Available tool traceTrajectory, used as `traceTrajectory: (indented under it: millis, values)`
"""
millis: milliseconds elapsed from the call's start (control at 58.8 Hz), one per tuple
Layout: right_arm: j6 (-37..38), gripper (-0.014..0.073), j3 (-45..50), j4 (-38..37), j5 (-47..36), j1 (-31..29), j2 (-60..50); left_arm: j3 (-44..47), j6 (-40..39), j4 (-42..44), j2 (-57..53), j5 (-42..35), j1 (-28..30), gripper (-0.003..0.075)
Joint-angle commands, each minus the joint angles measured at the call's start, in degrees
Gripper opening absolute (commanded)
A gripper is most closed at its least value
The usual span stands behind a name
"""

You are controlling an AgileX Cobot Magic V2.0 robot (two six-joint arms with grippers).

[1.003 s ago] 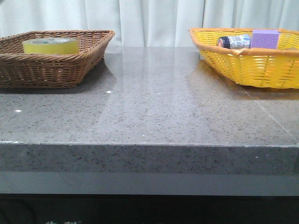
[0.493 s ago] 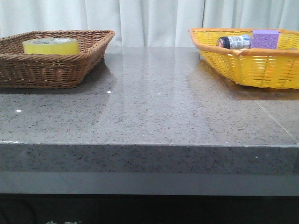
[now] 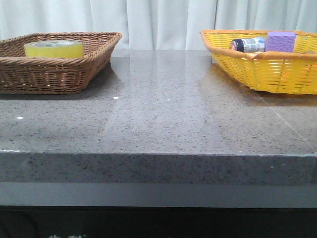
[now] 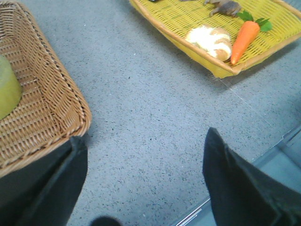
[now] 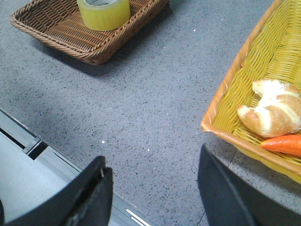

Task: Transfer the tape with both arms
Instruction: 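Open the left gripper and withdraw it from the brown basket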

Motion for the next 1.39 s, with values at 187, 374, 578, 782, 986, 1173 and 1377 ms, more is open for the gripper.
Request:
traceTrajectory:
  millis: [187, 374, 578, 782, 986, 1173, 1377]
  values:
    - [-0.1, 0.0434, -1.5, 0.4, -4.6, -0.1, -0.4, 11.5, -0.3, -0.6, -7.0, -11.6, -1.1, 0.0512]
    - [-0.1, 0.0416, -1.5, 0.4, -3.6, -0.1, -0.4, 12.1, -0.3, -0.6, -7.0, -11.5, -1.1, 0.0475]
    - [-0.1, 0.0118, -1.5, 0.4, -2.6, -0.1, -0.4, 12.1, -0.3, -0.6, -7.0, -11.5, -1.1, 0.021]
    - [-0.1, -0.0065, -1.5, 0.4, -2.3, -0.1, -0.4, 12.1, -0.3, -0.6, -6.8, -11.5, -1.1, 0.0015]
    - [-0.1, -0.0068, -1.5, 0.4, -2.3, -0.1, -0.4, 12.1, -0.3, -0.6, -6.8, -11.5, -1.1, -0.002]
    - [-0.1, -0.0068, -1.5, 0.4, -2.3, -0.1, -0.4, 14.0, -0.3, 0.0, -8.6, -13.0, -0.1, -0.002]
    - [-0.1, -0.0067, -1.5, 0.4, -2.2, -0.1, -0.4, 25.2, 0.0, 0.8, -19.8, -15.8, 11.8, -0.002]
